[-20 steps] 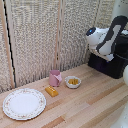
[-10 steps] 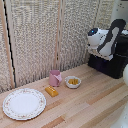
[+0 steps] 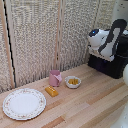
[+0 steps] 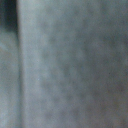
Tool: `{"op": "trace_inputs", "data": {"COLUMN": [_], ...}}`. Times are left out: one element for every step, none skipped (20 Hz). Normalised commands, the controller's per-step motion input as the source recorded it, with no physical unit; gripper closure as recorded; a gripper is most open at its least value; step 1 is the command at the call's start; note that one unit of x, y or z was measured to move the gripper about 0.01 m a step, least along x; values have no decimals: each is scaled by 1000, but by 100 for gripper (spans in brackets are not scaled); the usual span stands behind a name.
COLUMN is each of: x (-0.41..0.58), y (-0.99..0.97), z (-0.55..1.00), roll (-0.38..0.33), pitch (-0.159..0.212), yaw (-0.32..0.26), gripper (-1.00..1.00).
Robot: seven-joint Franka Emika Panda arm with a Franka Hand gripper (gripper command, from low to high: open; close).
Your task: Carefully navigate your gripper to the air fryer's handle. Confidently seize the handle using your gripper. Gradually bring the handle toward yourself to access the air fryer.
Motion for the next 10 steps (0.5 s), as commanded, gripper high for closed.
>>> {"op": "trace_inputs", "data": {"x": [17,34,37,40,43,43,26,0,0,0], "y": [340,354,354,354,357,357,366,386,443,474], "z": [140,126,123,123,120,117,137,171,146,117], "roll": [270,291,294,296,297,297,294,284,259,241], "pitch": [116,123,123,120,119,119,105,77,69,59], "yaw": [-128,-120,-120,-123,-123,-124,-126,-130,-129,-131], "gripper": [100,100,100,100,100,100,100,100,100,100]}}
